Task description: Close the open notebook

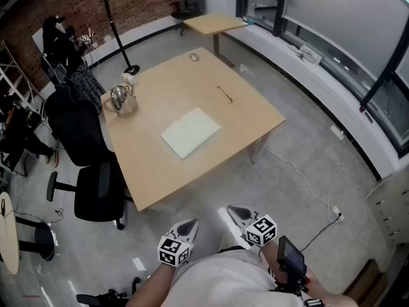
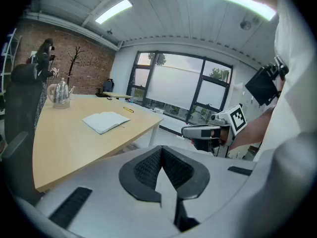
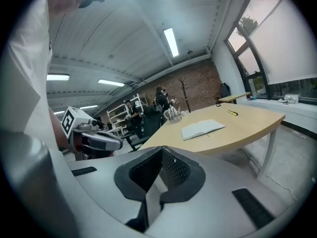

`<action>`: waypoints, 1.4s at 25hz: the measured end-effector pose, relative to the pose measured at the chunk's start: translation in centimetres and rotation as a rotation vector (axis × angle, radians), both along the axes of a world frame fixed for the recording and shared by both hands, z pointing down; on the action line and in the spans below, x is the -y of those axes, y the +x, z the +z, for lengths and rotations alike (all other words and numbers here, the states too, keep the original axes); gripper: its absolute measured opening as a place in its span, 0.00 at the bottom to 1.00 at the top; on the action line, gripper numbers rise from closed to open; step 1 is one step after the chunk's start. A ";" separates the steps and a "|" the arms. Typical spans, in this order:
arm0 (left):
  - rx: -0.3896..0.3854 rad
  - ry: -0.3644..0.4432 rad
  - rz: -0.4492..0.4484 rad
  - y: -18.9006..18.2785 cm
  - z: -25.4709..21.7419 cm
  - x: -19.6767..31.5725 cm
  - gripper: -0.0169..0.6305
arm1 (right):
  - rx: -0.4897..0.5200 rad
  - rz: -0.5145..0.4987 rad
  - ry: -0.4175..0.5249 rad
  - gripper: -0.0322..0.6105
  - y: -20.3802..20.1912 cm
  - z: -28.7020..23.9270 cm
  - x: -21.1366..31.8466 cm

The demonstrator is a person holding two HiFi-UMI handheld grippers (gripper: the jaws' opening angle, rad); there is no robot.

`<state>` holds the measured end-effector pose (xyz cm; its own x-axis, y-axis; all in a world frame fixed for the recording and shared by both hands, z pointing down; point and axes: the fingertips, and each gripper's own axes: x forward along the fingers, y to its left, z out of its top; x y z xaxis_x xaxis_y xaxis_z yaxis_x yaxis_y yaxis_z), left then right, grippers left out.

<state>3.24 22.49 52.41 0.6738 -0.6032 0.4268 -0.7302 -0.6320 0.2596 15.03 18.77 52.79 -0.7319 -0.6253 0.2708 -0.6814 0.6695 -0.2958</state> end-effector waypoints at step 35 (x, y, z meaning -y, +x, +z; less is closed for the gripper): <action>-0.053 -0.034 -0.103 -1.6 0.3 15.0 0.03 | -0.100 -0.038 -0.045 0.07 0.2 0.0 15.7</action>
